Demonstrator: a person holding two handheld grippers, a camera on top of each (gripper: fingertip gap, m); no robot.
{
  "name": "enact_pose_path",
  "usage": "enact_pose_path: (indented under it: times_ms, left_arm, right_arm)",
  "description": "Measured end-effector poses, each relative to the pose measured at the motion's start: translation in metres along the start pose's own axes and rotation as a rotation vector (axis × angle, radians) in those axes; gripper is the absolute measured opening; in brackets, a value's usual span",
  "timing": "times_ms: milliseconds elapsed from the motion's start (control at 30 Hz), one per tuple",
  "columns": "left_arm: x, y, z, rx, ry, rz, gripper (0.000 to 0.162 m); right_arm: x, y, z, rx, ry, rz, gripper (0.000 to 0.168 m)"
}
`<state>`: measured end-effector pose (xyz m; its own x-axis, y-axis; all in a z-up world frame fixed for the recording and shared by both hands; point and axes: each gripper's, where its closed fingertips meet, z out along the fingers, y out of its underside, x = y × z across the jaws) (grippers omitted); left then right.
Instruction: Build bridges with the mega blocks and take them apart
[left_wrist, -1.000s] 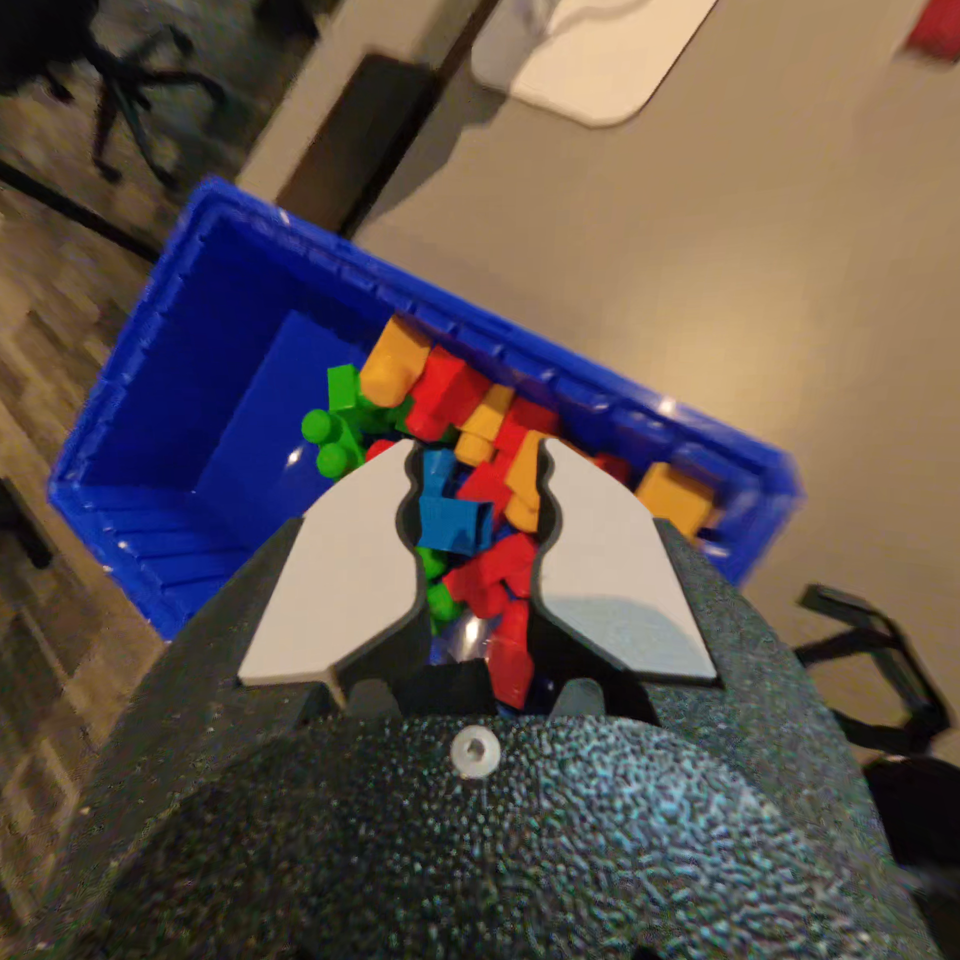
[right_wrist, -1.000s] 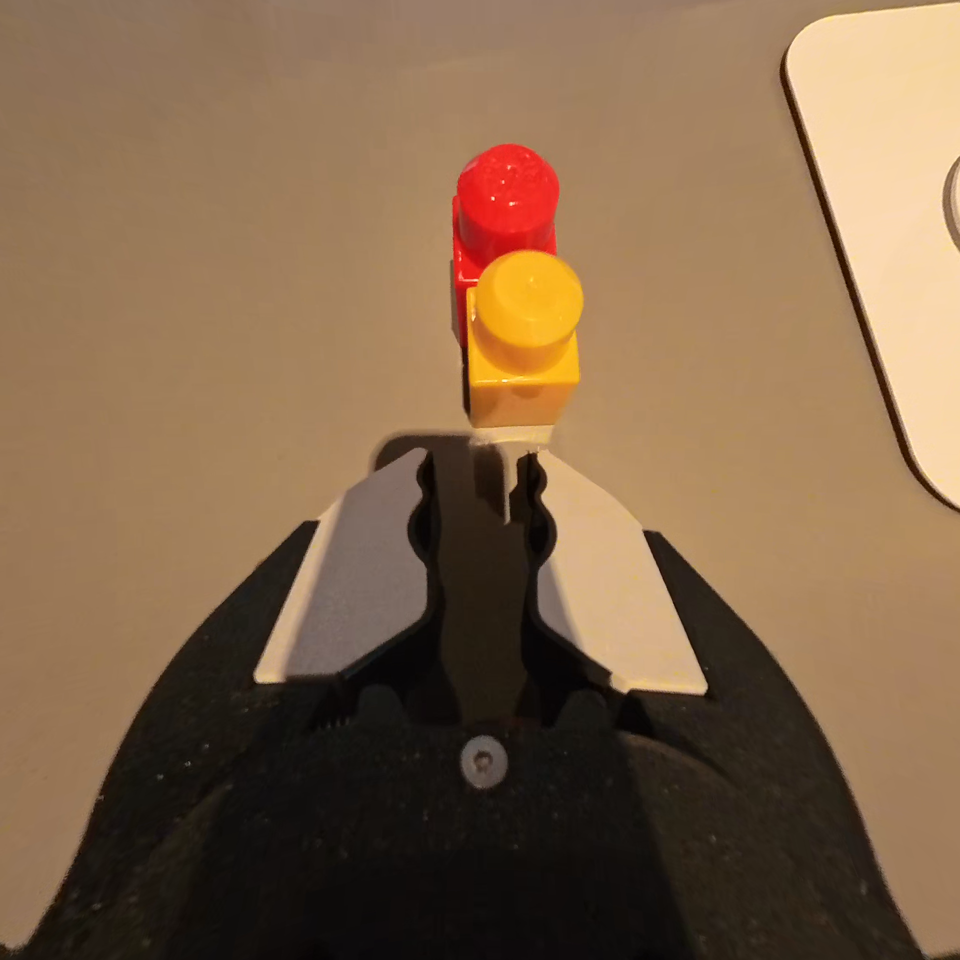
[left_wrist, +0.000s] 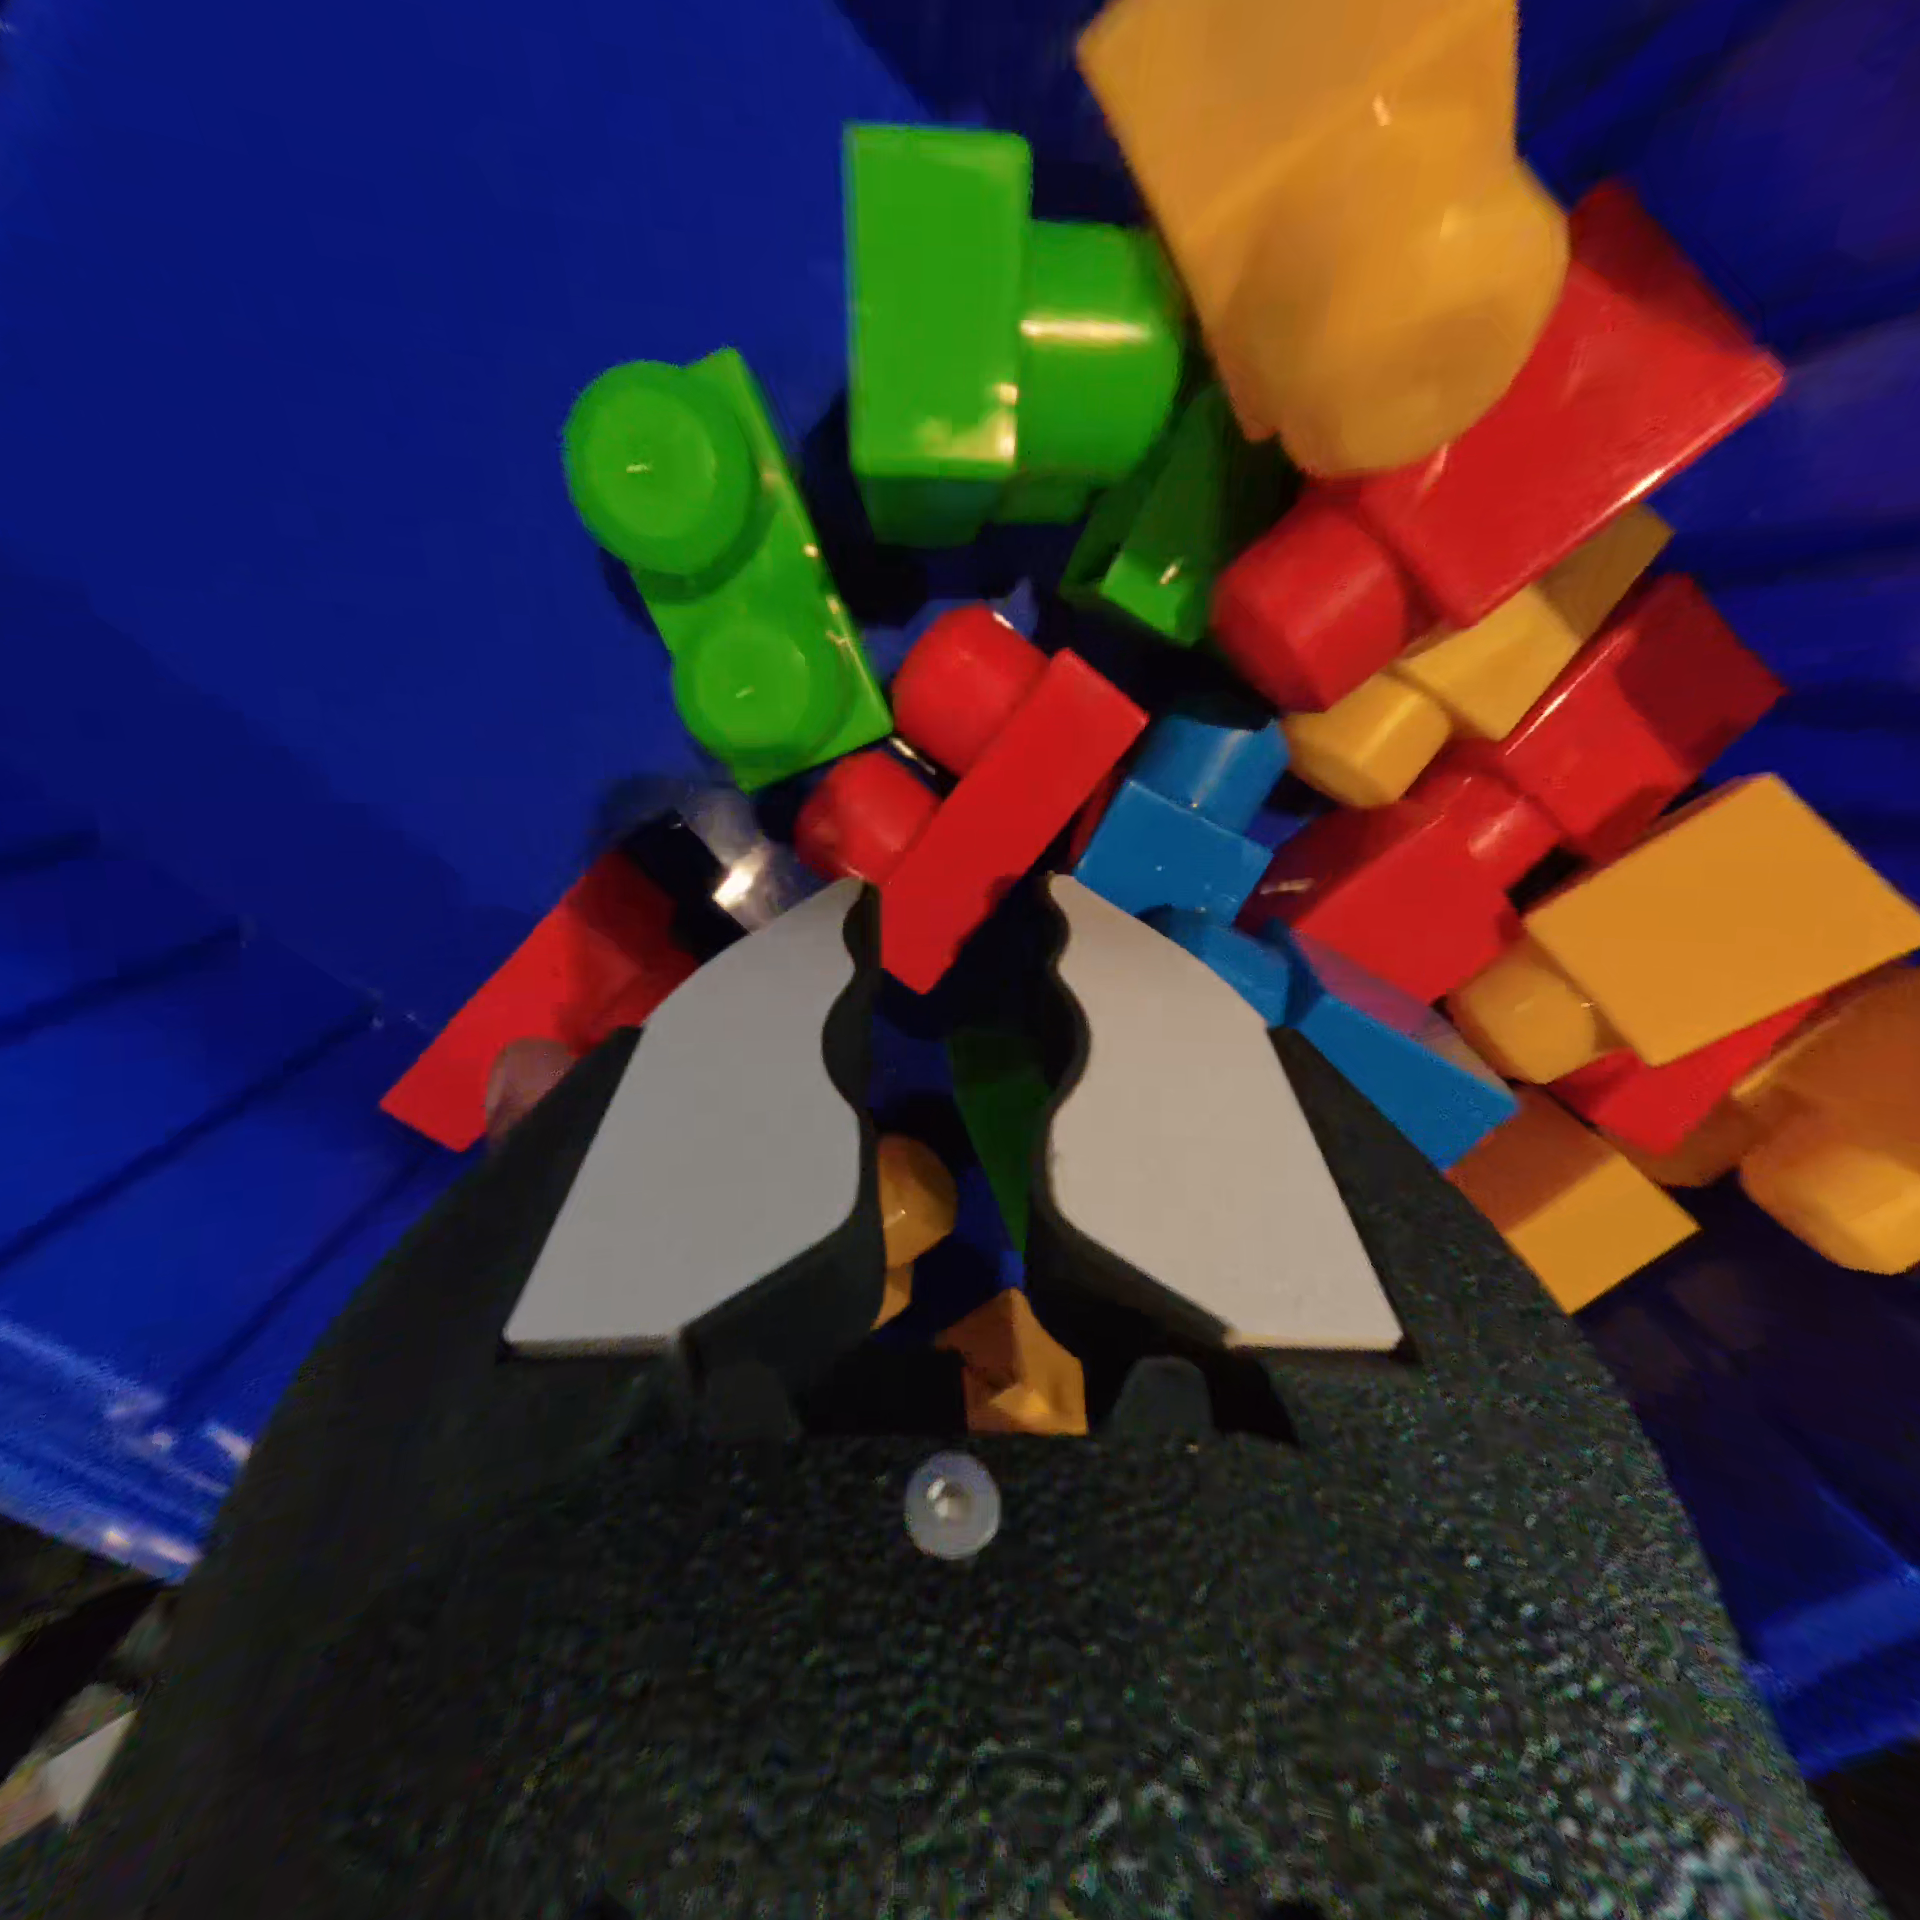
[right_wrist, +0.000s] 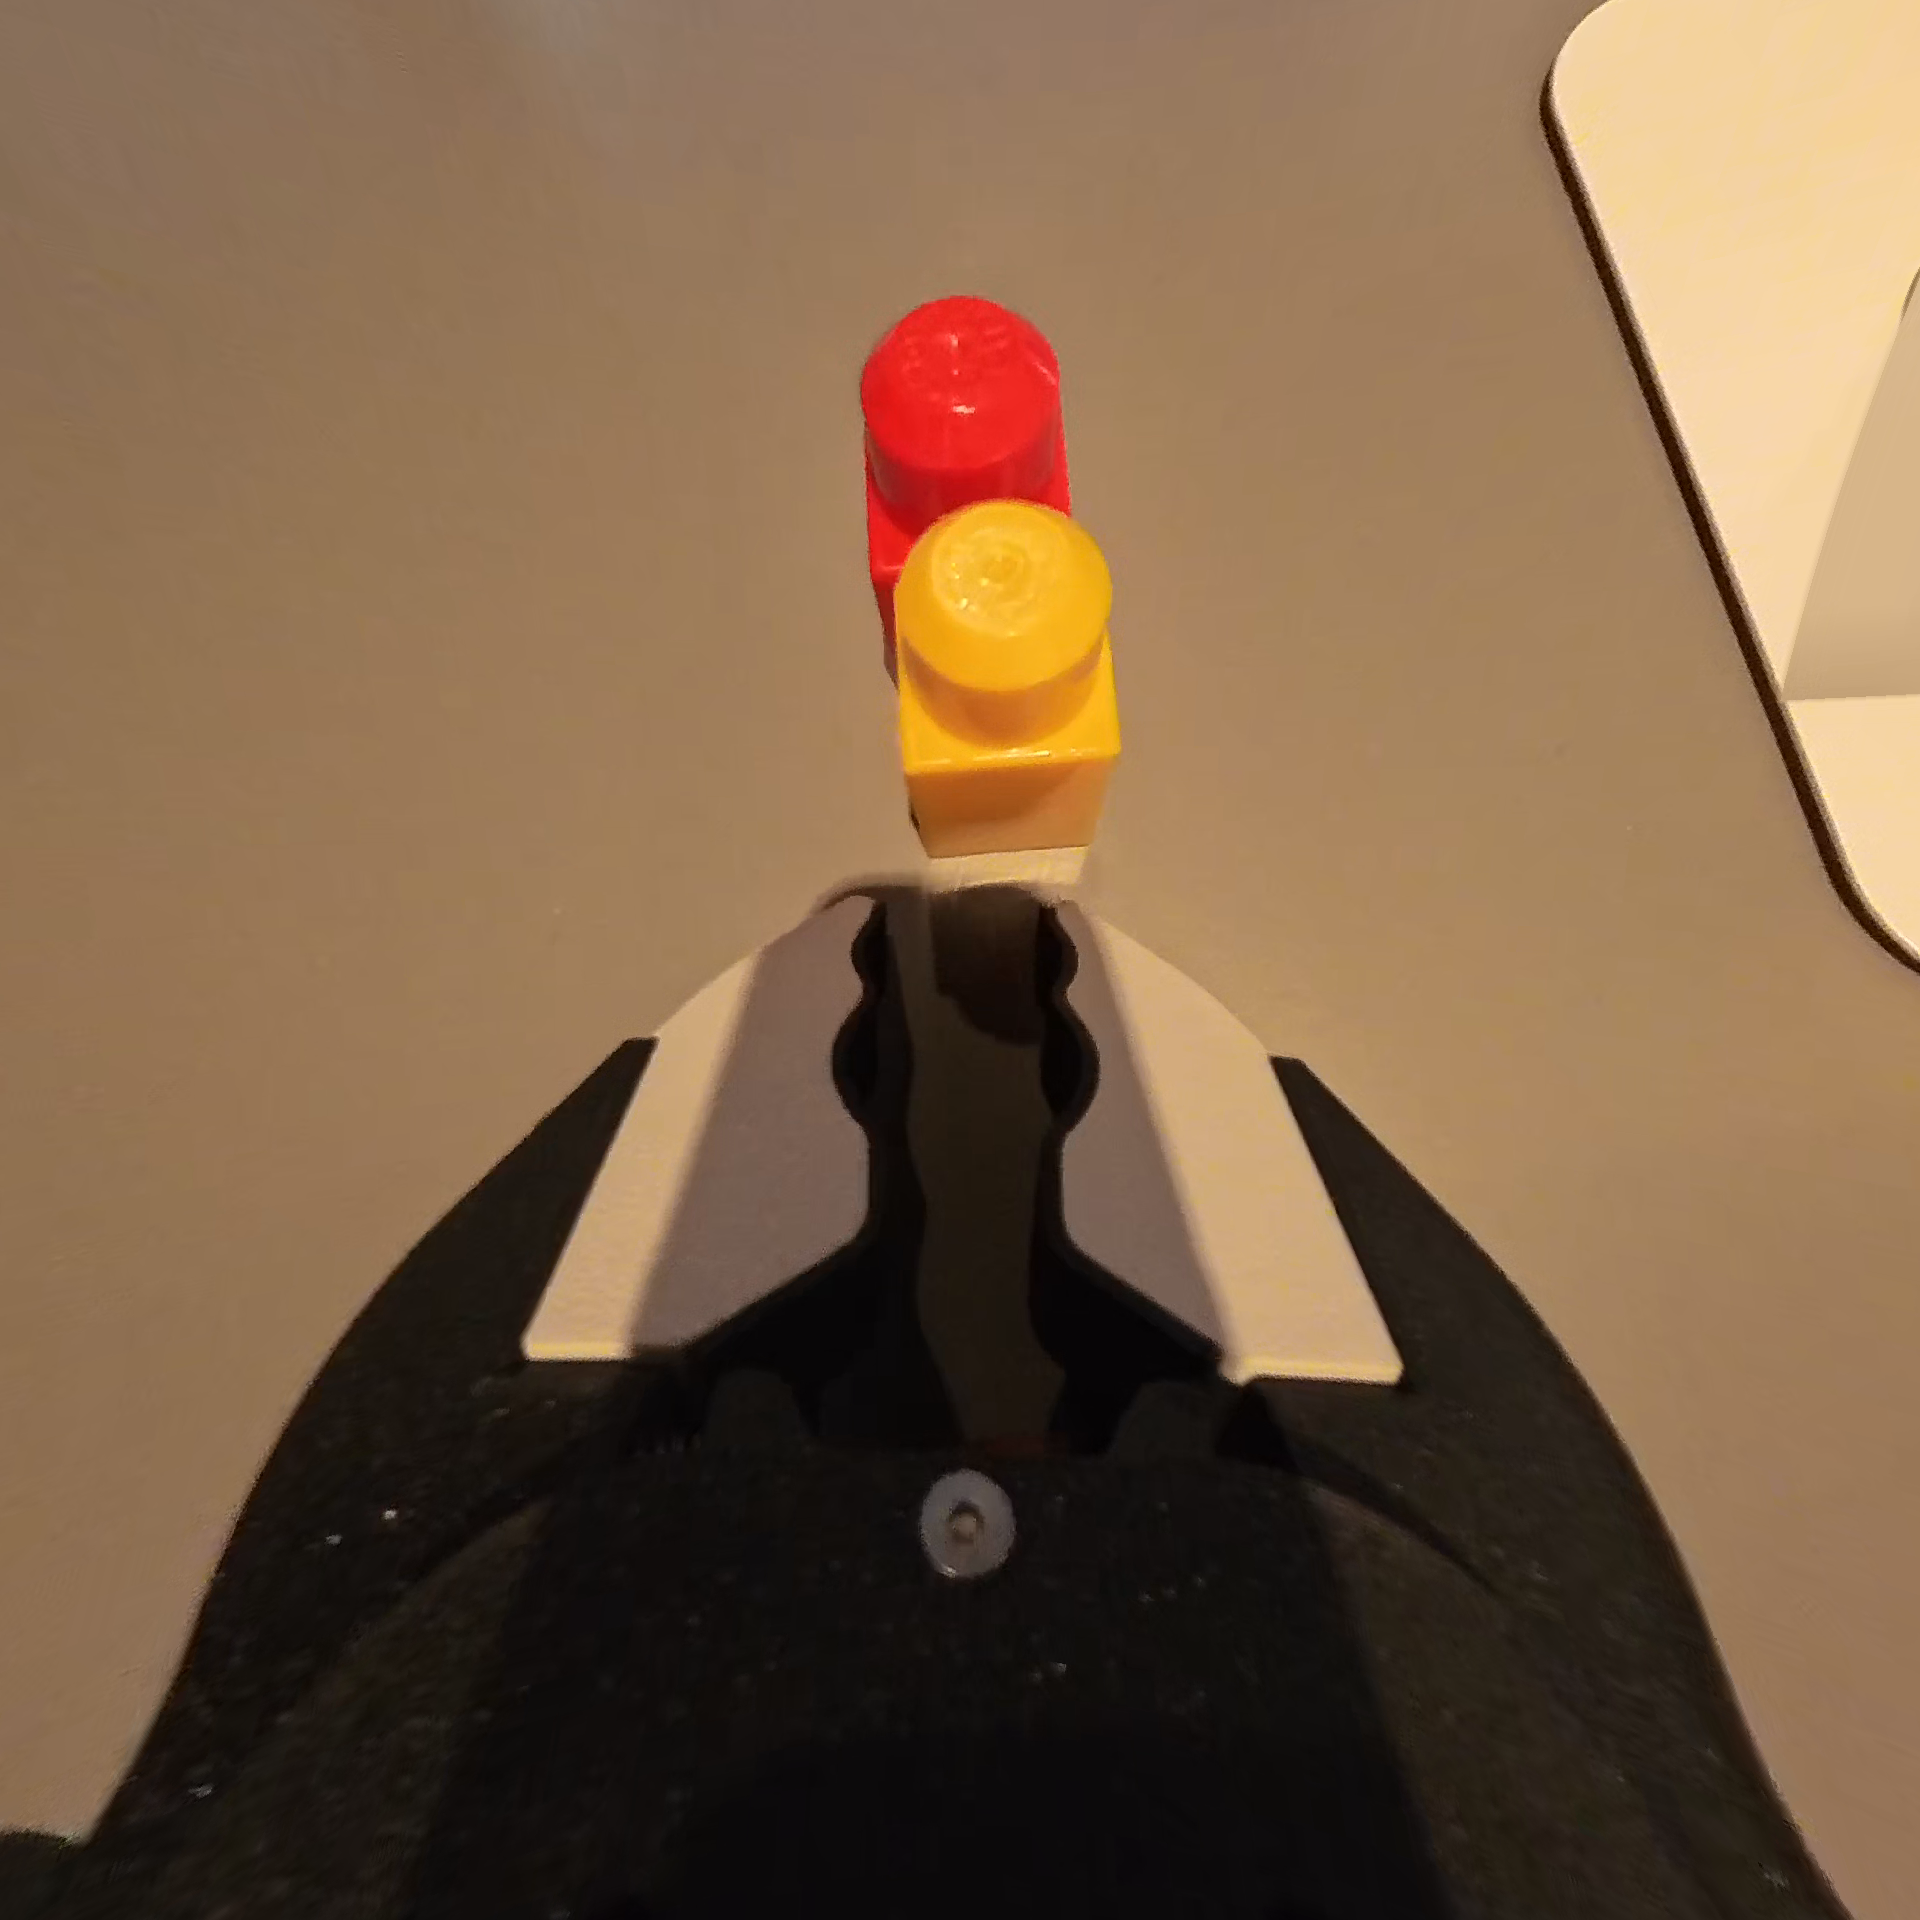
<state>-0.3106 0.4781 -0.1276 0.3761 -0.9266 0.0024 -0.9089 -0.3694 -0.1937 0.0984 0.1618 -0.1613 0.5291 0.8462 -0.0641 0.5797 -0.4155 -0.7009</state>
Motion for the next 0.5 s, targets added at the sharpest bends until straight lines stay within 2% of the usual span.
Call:
enact_pose_path:
  times_ms: [167, 333, 500]
  left_arm:
    - [-0.007, -0.018, 0.01, 0.032, -0.062, 0.133, 0.031]
    - [-0.013, -0.022, 0.012, -0.003, -0.149, 0.233, 0.03]
    - [-0.02, -0.02, 0.008, -0.077, -0.273, 0.325, 0.019]
  right_arm:
    - [0.0, 0.0, 0.0, 0.0, -0.004, 0.003, 0.028]
    - [0.0, -0.001, 0.0, 0.002, -0.013, 0.007, 0.029]
    - [-0.001, 0.0, 0.0, 0.0, -0.008, -0.004, 0.03]
